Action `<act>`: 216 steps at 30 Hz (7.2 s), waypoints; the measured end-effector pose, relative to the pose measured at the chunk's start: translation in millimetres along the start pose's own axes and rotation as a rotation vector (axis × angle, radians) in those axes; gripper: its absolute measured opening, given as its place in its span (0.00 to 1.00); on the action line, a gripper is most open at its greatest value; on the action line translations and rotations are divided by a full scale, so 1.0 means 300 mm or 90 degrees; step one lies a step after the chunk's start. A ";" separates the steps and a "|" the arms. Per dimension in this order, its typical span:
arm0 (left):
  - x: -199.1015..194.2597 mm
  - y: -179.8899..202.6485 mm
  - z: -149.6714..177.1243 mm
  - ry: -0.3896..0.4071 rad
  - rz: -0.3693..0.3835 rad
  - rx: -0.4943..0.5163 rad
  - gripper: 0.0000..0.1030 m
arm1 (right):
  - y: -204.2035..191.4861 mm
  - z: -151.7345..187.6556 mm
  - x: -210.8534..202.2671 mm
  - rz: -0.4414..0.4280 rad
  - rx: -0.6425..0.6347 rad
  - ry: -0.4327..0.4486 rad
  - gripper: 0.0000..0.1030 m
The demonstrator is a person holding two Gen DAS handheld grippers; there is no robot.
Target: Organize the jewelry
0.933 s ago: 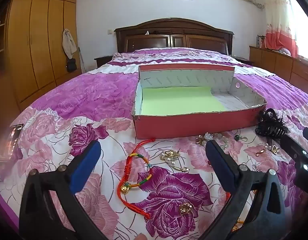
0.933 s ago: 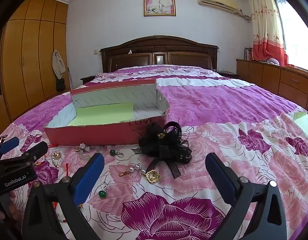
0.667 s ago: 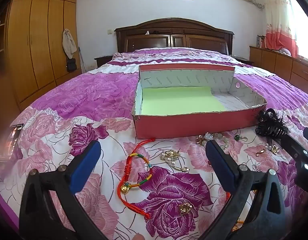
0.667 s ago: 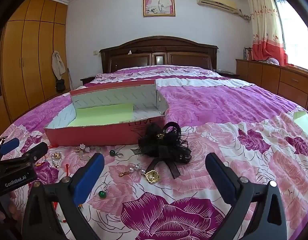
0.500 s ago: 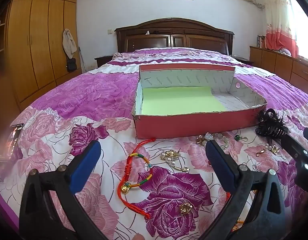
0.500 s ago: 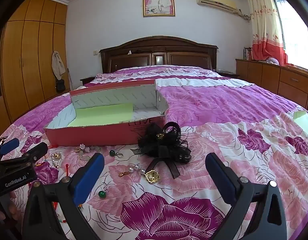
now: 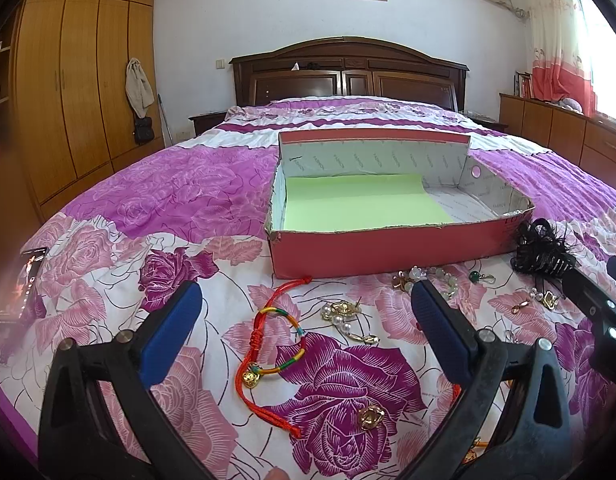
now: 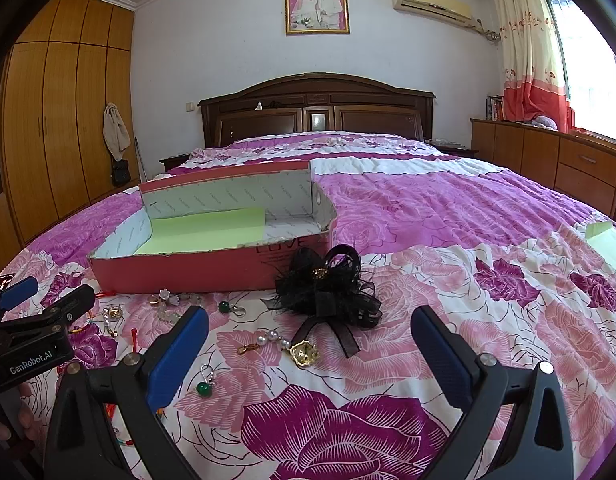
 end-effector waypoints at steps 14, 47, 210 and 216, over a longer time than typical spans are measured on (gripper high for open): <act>0.000 0.000 0.000 0.001 0.000 0.000 0.95 | 0.001 0.000 0.000 0.000 0.000 0.001 1.00; -0.007 -0.008 -0.006 0.005 -0.002 0.002 0.95 | 0.003 -0.001 -0.001 -0.001 0.001 0.002 1.00; 0.026 -0.081 -0.152 -0.130 0.133 0.007 0.00 | -0.020 -0.215 0.016 -0.023 -0.006 -0.126 0.33; 0.029 -0.084 -0.188 -0.117 0.134 0.005 0.00 | -0.038 -0.237 0.007 -0.035 -0.010 -0.120 0.33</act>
Point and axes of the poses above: each gripper's, at about its wrist camera, not at the fingertips, and x roughly the way its jaws point, y to its right, z to its underside, the point moved 5 cm from there along x, roughly the way its jaws point, and after that the axes turned 12 degrees about x, right-handed, at the moved point
